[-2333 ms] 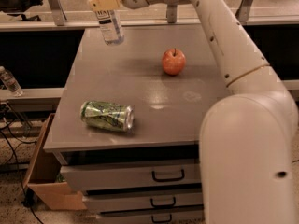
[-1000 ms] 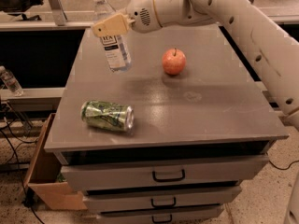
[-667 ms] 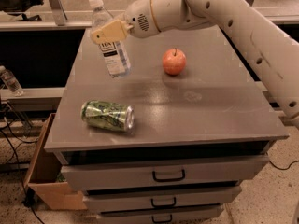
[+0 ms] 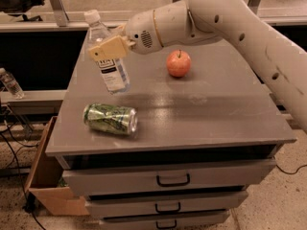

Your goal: Move blue plastic bottle near green can

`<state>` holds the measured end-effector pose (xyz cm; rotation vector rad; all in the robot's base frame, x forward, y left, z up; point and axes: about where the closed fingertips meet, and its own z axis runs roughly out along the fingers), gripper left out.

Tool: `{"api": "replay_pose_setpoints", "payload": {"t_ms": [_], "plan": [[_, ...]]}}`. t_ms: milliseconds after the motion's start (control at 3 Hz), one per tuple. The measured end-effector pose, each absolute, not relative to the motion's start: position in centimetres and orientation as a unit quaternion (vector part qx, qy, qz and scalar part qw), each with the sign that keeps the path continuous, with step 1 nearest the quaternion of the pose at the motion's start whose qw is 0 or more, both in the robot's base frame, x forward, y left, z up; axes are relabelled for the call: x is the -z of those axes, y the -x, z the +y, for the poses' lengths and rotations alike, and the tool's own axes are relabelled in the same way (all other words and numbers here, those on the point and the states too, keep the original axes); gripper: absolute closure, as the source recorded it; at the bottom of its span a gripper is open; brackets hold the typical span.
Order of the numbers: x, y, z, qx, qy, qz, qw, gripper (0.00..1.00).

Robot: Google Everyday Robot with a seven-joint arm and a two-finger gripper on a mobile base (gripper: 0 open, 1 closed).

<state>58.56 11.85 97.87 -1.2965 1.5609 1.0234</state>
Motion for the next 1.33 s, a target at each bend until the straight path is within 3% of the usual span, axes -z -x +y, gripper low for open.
{"api": "replay_pose_setpoints", "payload": {"t_ms": [1000, 1333], "plan": [[-96.3, -56.5, 11.5, -0.452, 0.547, 0.547, 0.444, 1.00], [-95.5, -55.7, 11.4, -0.467, 0.562, 0.526, 0.435, 0.82]]}}
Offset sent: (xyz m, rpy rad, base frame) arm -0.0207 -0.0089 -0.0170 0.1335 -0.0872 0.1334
